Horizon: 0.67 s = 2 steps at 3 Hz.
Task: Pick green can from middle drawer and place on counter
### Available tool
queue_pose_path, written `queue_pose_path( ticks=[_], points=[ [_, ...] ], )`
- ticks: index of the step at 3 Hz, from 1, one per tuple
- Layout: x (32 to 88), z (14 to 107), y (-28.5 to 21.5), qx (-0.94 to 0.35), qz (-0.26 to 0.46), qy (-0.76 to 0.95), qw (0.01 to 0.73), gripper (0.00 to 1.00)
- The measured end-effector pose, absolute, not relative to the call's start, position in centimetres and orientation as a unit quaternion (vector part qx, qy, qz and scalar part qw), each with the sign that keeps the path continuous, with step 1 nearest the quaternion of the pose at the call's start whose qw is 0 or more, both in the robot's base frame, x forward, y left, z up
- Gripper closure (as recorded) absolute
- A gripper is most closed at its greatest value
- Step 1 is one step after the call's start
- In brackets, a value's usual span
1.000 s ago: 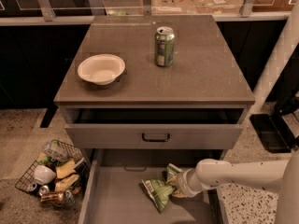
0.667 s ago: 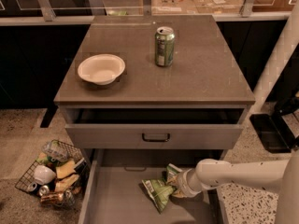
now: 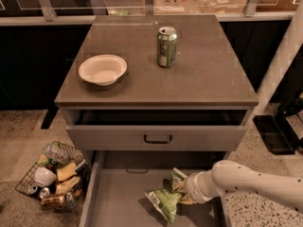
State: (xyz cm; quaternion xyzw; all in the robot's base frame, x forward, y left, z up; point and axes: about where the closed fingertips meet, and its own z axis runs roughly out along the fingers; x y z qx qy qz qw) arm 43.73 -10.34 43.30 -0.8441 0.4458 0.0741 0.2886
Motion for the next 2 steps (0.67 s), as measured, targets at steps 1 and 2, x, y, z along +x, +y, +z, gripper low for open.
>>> queue_pose_path(
  ticks=[1, 2],
  points=[
    [42.4, 46.9, -11.0, -0.841, 0.072, 0.426, 0.325, 1.00],
    [41.7, 50.4, -11.7, -0.838, 0.064, 0.409, 0.354, 1.00]
  ],
)
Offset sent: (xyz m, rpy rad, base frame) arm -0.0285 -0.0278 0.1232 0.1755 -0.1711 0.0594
